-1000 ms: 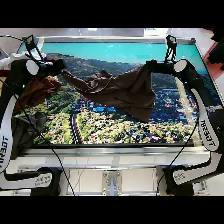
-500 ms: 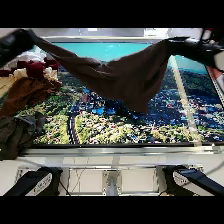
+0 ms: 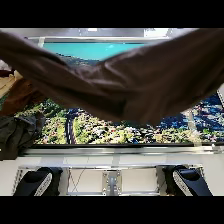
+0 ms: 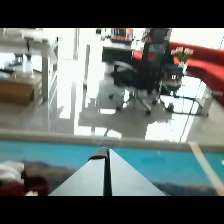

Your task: Fold the shirts.

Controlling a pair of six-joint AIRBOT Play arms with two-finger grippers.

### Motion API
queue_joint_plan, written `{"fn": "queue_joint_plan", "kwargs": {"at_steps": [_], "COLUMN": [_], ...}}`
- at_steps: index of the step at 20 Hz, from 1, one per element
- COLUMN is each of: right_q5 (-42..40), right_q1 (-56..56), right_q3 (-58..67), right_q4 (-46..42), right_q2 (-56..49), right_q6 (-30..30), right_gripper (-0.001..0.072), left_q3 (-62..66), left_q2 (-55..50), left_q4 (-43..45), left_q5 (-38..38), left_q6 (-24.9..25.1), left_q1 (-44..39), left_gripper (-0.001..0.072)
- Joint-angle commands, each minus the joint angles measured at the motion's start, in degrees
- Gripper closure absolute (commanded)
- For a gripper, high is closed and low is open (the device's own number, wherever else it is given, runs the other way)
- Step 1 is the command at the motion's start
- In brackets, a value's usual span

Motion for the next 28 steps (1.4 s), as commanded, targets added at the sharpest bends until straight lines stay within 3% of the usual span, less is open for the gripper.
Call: {"fn": "queue_joint_plan", "kwargs": {"at_steps": [1, 3, 5, 8, 9, 10, 11, 12, 13, 15, 18, 21, 24, 26, 28], "right_q5": [8.5, 8.5, 3.6, -9.9, -14.8, -19.4, -23.5, -27.3, -29.4, -25.1, -5.7, 12.3, 13.3, 10.9, 8.6], "right_q1": [0.0, 0.0, 0.0, 0.0, 0.0, 0.0, 0.0, 0.0, -0.5, -3.0, -11.2, -20.3, -25.9, -27.8, -27.3], "right_q3": [-2.3, -7.7, -13.4, -18.2, -18.4, -18.4, -18.4, -18.4, -17.8, -14.7, -13.2, -17.9, -29.0, -35.5, -40.2], "right_q4": [-2.9, -3.3, -2.6, 1.7, 4.7, 8.3, 11.0, 11.6, 10.4, 7.3, 0.4, 1.8, 11.5, 19.8, 26.5], "right_q2": [-6.2, -14.9, -24.9, -40.1, -44.9, -48.3, -50.0, -50.4, -50.1, -48.6, -44.5, -42.3, -39.5, -39.2, -39.4], "right_q6": [3.9, 4.0, 4.2, 4.2, 4.2, 4.2, 4.2, 4.1, 4.1, 4.1, 4.2, -0.8, -6.9, -9.2, -14.2], "right_gripper": [0.0682, 0.0682, 0.0682, 0.0676, 0.0633, 0.0418, 0.0287, 0.0287, 0.0287, 0.0287, 0.0288, 0.0288, 0.0287, 0.0287, 0.0287], "left_q3": [-0.9, -5.1, -9.8, -12.4, -12.4, -12.0, -11.4, -10.4, -8.9, -3.5, -1.0, -5.2, -22.7, -35.3, -43.8], "left_q2": [-7.0, -14.9, -23.6, -37.9, -41.9, -44.7, -46.0, -46.3, -46.0, -44.5, -37.8, -28.2, -14.9, -6.4, -0.7], "left_q4": [2.1, 3.4, 5.0, 5.4, 2.8, -1.2, -4.6, -6.4, -6.4, -5.6, 0.0, 11.7, 14.8, 11.2, 3.8], "left_q5": [-17.7, -19.5, -15.1, -0.5, 5.8, 11.6, 16.5, 21.4, 24.8, 25.3, 21.1, 9.2, 5.1, 5.1, 4.1], "left_q6": [-0.9, -0.9, -1.2, -7.1, -9.7, -10.4, -10.3, -10.3, -10.1, -8.5, -8.3, -8.6, -14.2, -19.3, -20.6], "left_q1": [0.0, 0.0, 0.0, 0.0, 0.0, 0.0, 0.0, 0.0, 0.0, 0.1, 0.1, 0.1, 0.1, 0.1, 0.1], "left_gripper": [0.0702, 0.0702, 0.0702, 0.0699, 0.0672, 0.0467, 0.0212, 0.0080, 0.0081, 0.0081, 0.0082, 0.0082, 0.0082, 0.0083, 0.0083]}}
